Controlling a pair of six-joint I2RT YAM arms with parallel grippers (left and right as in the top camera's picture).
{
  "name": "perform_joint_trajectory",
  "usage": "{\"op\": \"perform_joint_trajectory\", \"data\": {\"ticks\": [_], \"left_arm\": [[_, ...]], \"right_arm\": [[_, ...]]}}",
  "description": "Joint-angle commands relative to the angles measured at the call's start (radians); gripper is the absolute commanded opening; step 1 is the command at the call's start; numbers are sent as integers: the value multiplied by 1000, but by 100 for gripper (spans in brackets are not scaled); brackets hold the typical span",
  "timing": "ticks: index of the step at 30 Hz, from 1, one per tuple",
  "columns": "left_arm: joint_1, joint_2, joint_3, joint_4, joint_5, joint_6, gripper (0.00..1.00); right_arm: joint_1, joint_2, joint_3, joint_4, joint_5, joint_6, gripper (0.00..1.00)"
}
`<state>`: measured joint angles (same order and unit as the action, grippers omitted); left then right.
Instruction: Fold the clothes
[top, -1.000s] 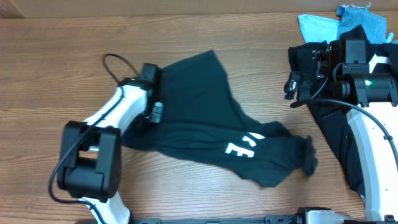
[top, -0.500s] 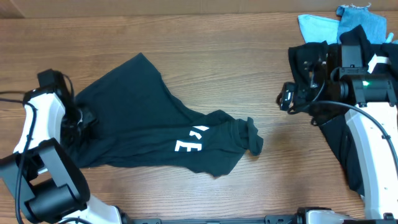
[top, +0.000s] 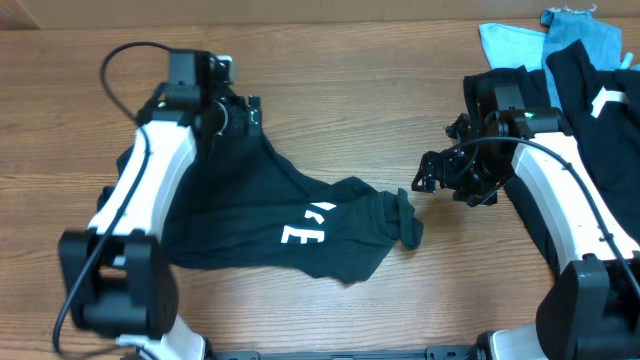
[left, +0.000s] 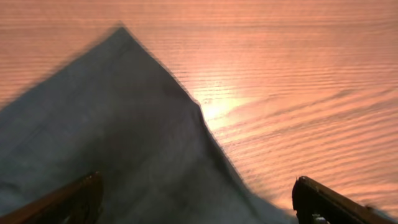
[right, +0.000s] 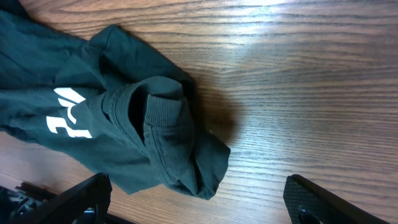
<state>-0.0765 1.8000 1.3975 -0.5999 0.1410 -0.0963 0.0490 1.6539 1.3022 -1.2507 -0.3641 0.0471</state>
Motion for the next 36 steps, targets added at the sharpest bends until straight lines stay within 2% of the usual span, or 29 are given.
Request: {"op": "perform_joint_trajectory", "data": {"ticks": [1,3,7,18,24,25,27,30,31,33,36], "left_arm": [[6,169,207,-99,-84,24,100],[9,274,366,-184,-159,55,100],[9,410,524,-196,-186,103,100],[12,590,536,-65,-225,172,100],[13,647,536,-59,-226,171,100],[12,653,536,-66,-217,171,97],[13,665,536,-82,-199,171,76],[13,665,536,-105,-200,171,20],[13,665,536,-114,-200,171,10],[13,665,536,-131,-200,171,4],[14,665,536,-148,-201,171,4]], "right_arm": [[2,-5,-2,-5,-4,-11,93],[2,-5,-2,-11,-4,-11,93],[2,-5,-2,-17,-4,-11,93],[2,-5,-2,-19,-4,-10,93],[2,-5,-2,-19,-4,-10,93],[2,-5,-2,-19,-4,-10,93],[2,-5,-2,-23,-4,-10,93],[2,-5,-2,-22,-4,-10,93],[2,-5,-2,-22,-4,-10,93],[2,-5,-2,-23,-4,-10,93],[2,-5,-2,-23,-4,-10,93]]}}
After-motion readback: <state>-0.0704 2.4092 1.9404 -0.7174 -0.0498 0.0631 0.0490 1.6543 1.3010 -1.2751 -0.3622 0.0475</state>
